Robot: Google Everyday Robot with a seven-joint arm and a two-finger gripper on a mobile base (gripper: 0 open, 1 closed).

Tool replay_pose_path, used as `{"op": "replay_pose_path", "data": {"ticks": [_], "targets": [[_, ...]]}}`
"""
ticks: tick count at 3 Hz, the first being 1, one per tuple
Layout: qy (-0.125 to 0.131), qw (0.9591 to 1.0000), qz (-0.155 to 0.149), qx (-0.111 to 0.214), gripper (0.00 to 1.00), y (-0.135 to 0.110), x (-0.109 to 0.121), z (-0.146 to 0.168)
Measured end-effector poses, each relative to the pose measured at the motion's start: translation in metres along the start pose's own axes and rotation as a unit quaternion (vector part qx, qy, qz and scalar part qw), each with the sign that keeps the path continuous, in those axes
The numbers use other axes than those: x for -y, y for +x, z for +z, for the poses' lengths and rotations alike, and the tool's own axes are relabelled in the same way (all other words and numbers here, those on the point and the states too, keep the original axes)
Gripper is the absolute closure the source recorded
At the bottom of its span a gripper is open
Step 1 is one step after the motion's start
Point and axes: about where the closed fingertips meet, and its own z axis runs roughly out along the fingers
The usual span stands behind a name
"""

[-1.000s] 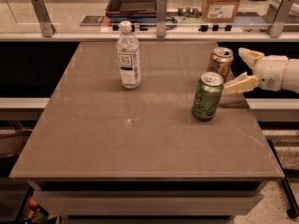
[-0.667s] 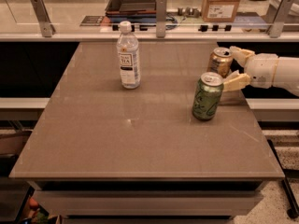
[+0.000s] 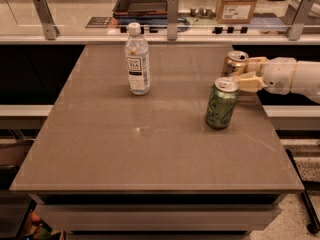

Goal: Pick orange can

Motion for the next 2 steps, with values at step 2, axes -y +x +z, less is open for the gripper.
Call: {"op": "replay_pose_path", "data": {"ticks": [2], "targets": [[-0.005,1.0,0.0,0.001,0.88,-0.0009,-0.0024,0.0059]]}}
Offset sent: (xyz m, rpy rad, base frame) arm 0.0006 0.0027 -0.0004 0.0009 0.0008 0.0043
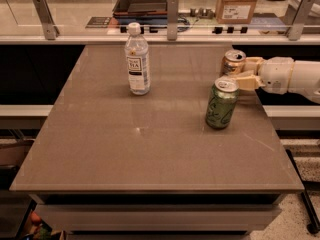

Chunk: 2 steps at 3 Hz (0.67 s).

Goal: Pick orange can

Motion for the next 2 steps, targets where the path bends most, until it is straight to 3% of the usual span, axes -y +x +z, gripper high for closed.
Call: {"op": "replay_pose_path", "data": {"ticks": [1,2], "targets": [[-0.002,1.0,0.0,0.001,1.0,-0.0004,-0.001,0.0026],[-0.003,1.0,-0.002,0.004,1.0,-0.0075,0.0031,0.0058]]}}
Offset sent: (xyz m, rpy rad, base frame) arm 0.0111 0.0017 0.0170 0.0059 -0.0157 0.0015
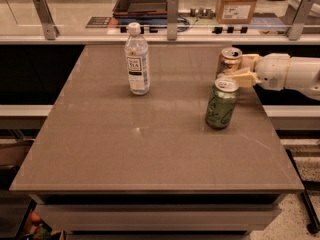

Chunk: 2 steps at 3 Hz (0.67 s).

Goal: Pick orange can

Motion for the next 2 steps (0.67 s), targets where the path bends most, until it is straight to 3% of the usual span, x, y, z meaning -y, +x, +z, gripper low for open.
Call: {"op": "replay_pose_path", "data": {"ticks": [1,2], "targets": [[0.007,0.9999,-0.006,0.008,1.0,-0.027,0.014,0.001],[0.02,0.9993,-0.025,0.018,1.0,-0.071,0.024,-0.001]]}}
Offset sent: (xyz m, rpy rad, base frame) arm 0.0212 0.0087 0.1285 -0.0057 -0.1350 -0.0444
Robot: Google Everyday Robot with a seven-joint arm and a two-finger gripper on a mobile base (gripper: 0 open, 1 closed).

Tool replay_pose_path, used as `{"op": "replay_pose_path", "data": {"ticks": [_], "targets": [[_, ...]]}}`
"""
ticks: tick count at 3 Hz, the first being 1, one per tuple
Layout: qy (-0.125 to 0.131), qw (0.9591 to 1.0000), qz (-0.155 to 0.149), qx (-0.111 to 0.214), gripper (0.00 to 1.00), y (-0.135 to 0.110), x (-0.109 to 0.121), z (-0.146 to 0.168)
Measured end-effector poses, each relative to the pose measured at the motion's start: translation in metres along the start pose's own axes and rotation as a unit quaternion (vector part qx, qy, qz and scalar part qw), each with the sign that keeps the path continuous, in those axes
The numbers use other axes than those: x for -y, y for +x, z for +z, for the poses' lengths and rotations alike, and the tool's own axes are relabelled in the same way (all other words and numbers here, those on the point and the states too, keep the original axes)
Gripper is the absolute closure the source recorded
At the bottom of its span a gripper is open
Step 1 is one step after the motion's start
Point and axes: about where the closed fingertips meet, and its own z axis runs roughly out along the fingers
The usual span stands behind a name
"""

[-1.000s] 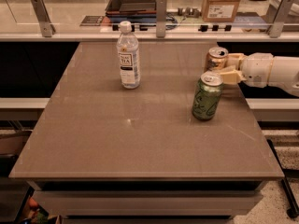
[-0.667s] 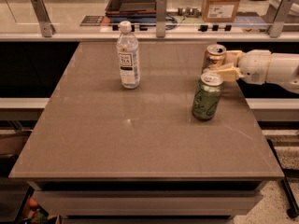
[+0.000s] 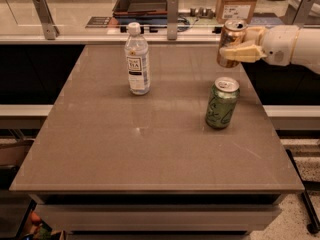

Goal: Pick orange can

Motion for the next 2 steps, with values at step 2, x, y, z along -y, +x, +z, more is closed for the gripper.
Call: {"op": "replay_pose_path", "data": {"ticks": [2], "targets": [[0.01,0.9993,-0.035,0.005,1.0,-0.0495,0.0024,-0.0011]]}}
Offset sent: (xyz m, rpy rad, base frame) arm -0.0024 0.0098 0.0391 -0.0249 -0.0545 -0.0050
